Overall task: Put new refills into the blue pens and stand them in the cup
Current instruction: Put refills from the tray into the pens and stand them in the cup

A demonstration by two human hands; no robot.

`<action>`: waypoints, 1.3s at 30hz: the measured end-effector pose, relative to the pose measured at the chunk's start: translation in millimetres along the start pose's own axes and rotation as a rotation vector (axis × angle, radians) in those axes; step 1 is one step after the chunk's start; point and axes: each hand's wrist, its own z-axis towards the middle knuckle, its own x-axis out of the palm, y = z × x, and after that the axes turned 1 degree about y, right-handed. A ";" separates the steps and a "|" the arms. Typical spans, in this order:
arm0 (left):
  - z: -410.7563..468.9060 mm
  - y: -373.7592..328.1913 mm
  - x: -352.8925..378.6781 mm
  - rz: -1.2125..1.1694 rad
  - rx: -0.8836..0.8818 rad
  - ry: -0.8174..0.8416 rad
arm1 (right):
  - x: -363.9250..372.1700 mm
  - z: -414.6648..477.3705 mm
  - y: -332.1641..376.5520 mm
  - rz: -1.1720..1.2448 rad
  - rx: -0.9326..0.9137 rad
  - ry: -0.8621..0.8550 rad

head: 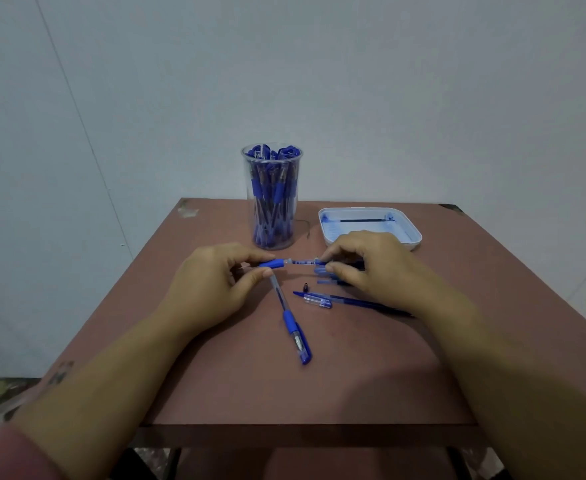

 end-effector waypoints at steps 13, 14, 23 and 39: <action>1.1 2.4 -0.3 -0.032 -0.006 0.044 | -1.1 0.0 1.2 0.020 0.006 -0.012; 1.1 2.7 -0.2 -0.042 -0.014 0.042 | -1.2 -0.2 1.7 0.032 0.007 -0.006; 0.2 2.8 -0.7 -0.076 -0.032 0.067 | 4.0 1.8 -1.4 -0.018 -0.087 -0.033; -0.2 -0.7 0.7 -0.085 0.000 0.048 | 16.3 3.9 4.6 -0.062 -0.178 -0.057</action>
